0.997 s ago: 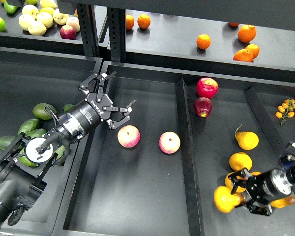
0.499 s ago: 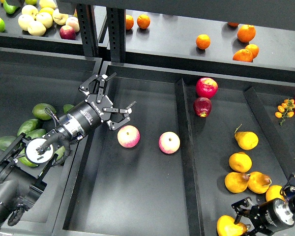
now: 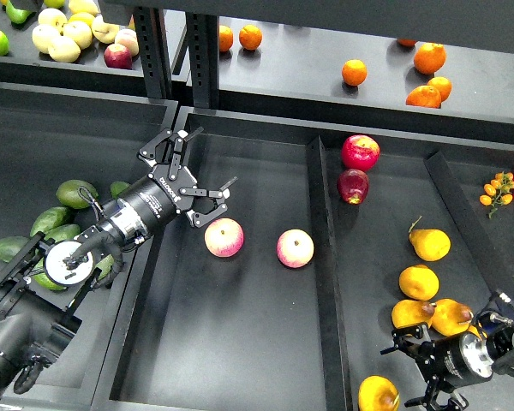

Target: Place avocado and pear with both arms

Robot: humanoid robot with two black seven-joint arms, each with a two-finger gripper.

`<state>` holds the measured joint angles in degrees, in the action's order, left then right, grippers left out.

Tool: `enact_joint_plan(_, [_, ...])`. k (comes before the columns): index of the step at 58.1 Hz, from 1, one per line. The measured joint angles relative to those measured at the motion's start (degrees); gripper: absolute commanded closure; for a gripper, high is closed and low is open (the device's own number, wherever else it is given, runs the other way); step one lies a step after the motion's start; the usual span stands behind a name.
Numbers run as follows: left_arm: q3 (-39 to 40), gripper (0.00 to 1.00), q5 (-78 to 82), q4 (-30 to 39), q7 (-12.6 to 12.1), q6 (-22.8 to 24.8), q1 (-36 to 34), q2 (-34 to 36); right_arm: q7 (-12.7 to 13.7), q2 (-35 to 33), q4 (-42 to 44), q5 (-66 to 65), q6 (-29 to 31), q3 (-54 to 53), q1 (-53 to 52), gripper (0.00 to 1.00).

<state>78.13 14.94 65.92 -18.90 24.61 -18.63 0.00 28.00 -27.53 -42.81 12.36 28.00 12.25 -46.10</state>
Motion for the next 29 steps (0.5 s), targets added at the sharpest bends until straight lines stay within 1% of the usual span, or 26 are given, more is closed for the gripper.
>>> enact_joint_plan(16, [-0.04, 0.01, 0.00, 0.00, 0.00, 0.00, 0.00, 0.00, 0.00, -1.56, -0.40, 0.69, 0.00, -5.80, -0.73, 0.01])
enact_joint_plan(29, [-0.09, 0.01, 0.00, 0.00, 0.00, 0.00, 0.00, 0.00, 0.00, -3.22, -0.01, 3.36, 0.00, -17.82, -0.08, 0.01])
